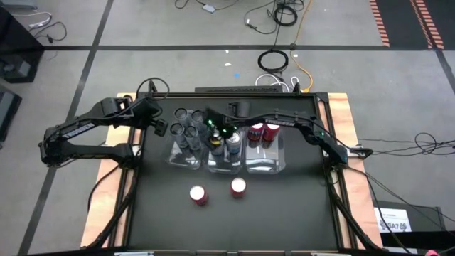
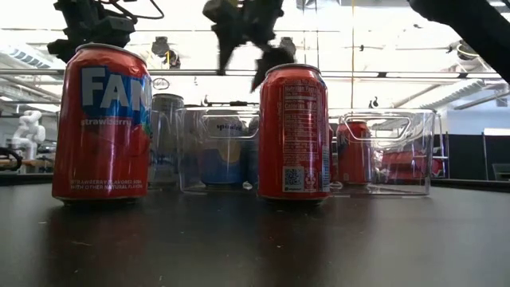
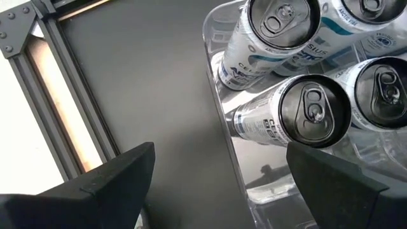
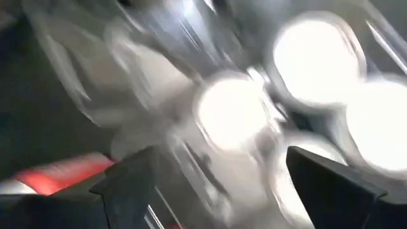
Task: Sort soda cans
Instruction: Put the right red soda can into the right transparent bin
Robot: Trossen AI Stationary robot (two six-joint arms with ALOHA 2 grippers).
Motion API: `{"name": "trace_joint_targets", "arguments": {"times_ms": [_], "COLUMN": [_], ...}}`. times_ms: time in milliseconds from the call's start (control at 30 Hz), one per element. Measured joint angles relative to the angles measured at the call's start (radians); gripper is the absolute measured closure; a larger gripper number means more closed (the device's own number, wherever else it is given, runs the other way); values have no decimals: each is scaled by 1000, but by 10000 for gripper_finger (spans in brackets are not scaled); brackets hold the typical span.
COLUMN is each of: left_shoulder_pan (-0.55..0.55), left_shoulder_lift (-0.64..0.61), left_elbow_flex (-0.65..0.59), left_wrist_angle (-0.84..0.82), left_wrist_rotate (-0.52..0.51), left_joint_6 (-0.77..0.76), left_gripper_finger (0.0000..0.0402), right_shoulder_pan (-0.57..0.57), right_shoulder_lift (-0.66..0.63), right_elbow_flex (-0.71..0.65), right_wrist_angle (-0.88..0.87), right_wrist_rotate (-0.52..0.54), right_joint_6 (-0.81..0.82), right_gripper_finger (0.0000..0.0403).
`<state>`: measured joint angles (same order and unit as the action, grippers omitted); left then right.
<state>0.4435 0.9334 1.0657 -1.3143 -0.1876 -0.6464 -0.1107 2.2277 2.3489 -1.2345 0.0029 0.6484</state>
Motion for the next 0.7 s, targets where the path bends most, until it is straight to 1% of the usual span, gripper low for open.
{"name": "trace_joint_targets", "arguments": {"times_ms": [67,167,267,333,533,600,700], "left_shoulder_pan": [0,0,0,0,0,-1,-1], "left_shoulder_lift": [0,0,0,0,0,0,0], "left_elbow_flex": [0,0,0,0,0,0,0], "left_wrist_angle": [0,-1,-4,-4,32,55,92], "left_wrist_rotate": [0,0,0,6,24,38,101], "left_joint_6": [0,0,2,27,233,354,572], "left_gripper_finger": [36,36,36,36,36,36,36], "right_shoulder_pan": [21,65,127,173,300,331,362], "right_shoulder_lift": [-8,-30,-56,-65,-74,-74,-74], "right_elbow_flex": [0,-1,-1,-1,-1,-1,-1], "right_wrist_angle": [-110,-224,-298,-332,-336,-335,-336], "right_wrist_rotate": [36,114,180,207,223,227,231], "right_joint_6": [49,143,263,338,540,604,688], "right_gripper_finger": [67,67,67,67,67,67,67]}}
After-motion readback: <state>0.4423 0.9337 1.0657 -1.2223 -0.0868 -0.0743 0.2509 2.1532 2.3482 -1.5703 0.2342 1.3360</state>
